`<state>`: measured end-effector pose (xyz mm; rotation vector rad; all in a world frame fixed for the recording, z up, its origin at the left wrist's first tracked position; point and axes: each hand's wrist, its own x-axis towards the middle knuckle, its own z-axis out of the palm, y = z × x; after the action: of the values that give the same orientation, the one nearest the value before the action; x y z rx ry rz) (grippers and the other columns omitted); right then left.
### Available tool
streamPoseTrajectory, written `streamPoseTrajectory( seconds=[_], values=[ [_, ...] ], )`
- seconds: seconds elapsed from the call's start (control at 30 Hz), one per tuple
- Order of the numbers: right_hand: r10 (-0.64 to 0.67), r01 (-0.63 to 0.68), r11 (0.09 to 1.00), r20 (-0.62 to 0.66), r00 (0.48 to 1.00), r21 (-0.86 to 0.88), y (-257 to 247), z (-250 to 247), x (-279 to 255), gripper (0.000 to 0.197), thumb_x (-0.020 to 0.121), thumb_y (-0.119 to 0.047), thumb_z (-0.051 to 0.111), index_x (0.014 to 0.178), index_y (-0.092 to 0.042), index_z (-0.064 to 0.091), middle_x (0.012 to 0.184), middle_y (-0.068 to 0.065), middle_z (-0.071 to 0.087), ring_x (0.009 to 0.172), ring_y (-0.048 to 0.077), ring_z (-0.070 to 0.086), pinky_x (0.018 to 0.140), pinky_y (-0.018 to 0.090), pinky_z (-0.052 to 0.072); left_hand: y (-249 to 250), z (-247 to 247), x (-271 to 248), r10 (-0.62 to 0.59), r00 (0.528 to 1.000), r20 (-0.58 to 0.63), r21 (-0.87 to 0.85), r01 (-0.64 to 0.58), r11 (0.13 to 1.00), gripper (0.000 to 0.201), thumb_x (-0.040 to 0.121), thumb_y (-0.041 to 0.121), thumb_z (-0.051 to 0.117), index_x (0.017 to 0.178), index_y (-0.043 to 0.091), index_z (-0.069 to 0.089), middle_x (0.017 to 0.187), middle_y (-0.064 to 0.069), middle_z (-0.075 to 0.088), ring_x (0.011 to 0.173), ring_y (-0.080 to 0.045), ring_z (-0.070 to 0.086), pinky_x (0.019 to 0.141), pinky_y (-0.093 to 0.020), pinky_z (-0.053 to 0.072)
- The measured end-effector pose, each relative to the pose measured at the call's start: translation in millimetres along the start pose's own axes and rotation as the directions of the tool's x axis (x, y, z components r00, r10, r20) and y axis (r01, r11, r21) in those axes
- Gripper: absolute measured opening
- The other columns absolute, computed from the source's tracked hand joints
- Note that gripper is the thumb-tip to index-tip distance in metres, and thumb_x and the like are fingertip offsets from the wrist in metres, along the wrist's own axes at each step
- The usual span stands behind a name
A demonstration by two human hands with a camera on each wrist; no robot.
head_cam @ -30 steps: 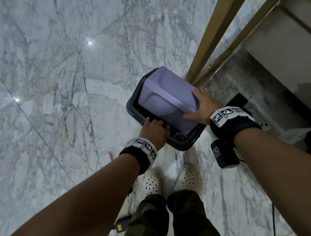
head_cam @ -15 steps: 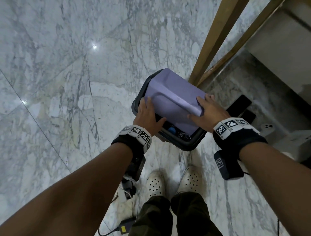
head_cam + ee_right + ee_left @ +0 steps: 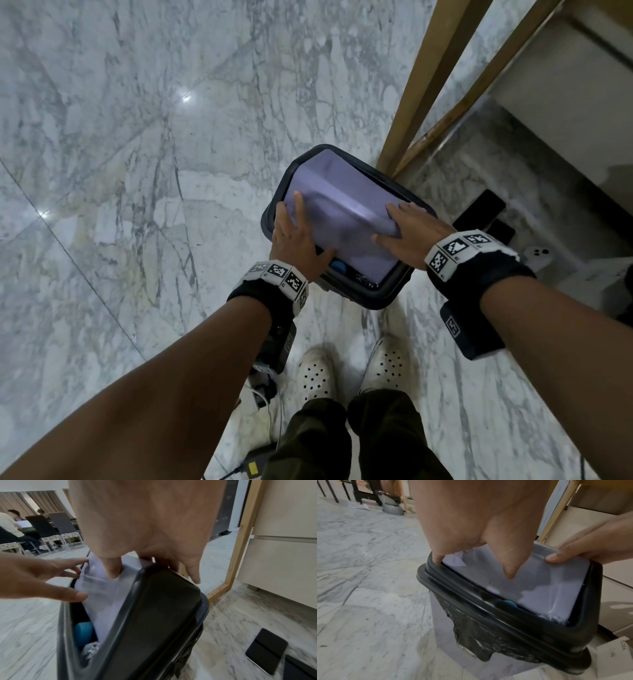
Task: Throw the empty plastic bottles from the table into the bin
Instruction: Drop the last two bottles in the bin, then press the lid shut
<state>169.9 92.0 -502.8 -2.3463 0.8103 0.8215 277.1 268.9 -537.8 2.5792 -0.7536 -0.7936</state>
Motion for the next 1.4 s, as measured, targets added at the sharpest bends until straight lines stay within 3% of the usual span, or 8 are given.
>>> streamPoseTrajectory(
  seconds=[0.17,0.37,0.5,0.6,0.73,0.9,1.1,1.4],
  values=[
    [-0.005,0.004,0.999,0.027,1.0,0.043,-3,-6,-4,0.07,0.092,-0.05,0.049,0.147,-0.012,0.028,0.155,0.011,0.029,0.144,0.03,0.025,0.114,0.041,0.027,3,9,-11,0.005,1.0,-0.015,0.126,-0.003,0.992,0.122,0.07,0.053,0.073,0.151,0.017,-0.012,0.157,-0.025,-0.005,0.148,-0.037,0.003,0.118,-0.052,0.019],
    [-0.019,0.021,0.999,-0.053,0.998,0.047,2,1,2,0.064,0.085,-0.054,0.055,0.132,-0.012,0.04,0.133,0.011,0.044,0.13,0.033,0.039,0.101,0.043,0.037,2,12,-12,0.018,1.0,-0.007,0.149,-0.017,0.989,0.12,0.066,0.047,0.079,0.152,0.021,0.0,0.157,-0.025,0.0,0.146,-0.037,0.012,0.116,-0.046,0.027],
    [-0.017,0.024,0.996,-0.09,0.996,0.08,6,5,2,0.072,0.085,-0.054,0.054,0.14,-0.012,0.034,0.141,0.013,0.038,0.137,0.03,0.031,0.108,0.043,0.033,7,9,-12,0.037,0.999,-0.036,0.183,-0.03,0.983,0.067,0.07,0.036,0.075,0.123,0.009,0.045,0.129,-0.014,0.045,0.117,-0.033,0.045,0.092,-0.044,0.048],
    [-0.013,0.025,0.994,-0.114,0.993,0.102,8,8,2,0.074,0.086,-0.054,0.055,0.143,-0.013,0.031,0.143,0.01,0.036,0.14,0.028,0.027,0.11,0.043,0.031,12,13,-23,0.234,0.967,0.103,0.331,-0.255,0.908,0.027,0.084,0.024,0.054,0.108,0.014,0.064,0.117,-0.005,0.061,0.111,-0.028,0.053,0.089,-0.038,0.044],
    [-0.019,0.034,0.993,-0.136,0.991,0.11,10,10,1,0.078,0.086,-0.055,0.054,0.147,-0.014,0.026,0.151,0.01,0.03,0.146,0.026,0.018,0.115,0.042,0.025,11,24,-35,0.299,0.913,0.277,0.474,-0.401,0.784,0.029,0.084,0.011,0.046,0.107,0.015,0.065,0.11,-0.002,0.062,0.108,-0.027,0.054,0.096,-0.036,0.038],
    [-0.022,0.031,0.995,-0.103,0.994,0.092,14,9,5,0.083,0.087,-0.058,0.05,0.151,-0.015,0.018,0.16,0.009,0.016,0.149,0.024,0.008,0.119,0.042,0.017,17,25,-29,0.324,0.864,0.386,0.486,-0.488,0.725,0.031,0.085,0.023,0.047,0.109,0.016,0.064,0.112,-0.004,0.059,0.112,-0.028,0.053,0.099,-0.04,0.035],
    [-0.016,0.024,0.995,-0.088,0.996,0.095,12,6,4,0.084,0.089,-0.057,0.05,0.152,-0.015,0.014,0.162,0.008,0.011,0.15,0.024,0.004,0.12,0.04,0.013,15,32,-45,0.463,0.847,0.262,0.398,-0.532,0.747,0.043,0.081,0.042,0.038,0.103,0.026,0.072,0.093,-0.005,0.063,0.092,-0.03,0.061,0.082,-0.039,0.051],
    [-0.02,0.034,0.994,-0.13,0.991,0.106,12,10,4,0.082,0.09,-0.052,0.052,0.151,-0.014,0.015,0.162,0.01,0.007,0.15,0.025,0.002,0.12,0.041,0.012,19,45,-56,0.429,0.859,0.278,0.381,-0.509,0.772,0.05,0.085,0.04,0.032,0.113,0.018,0.068,0.105,-0.003,0.067,0.101,-0.034,0.06,0.093,-0.051,0.047]
  ],
)
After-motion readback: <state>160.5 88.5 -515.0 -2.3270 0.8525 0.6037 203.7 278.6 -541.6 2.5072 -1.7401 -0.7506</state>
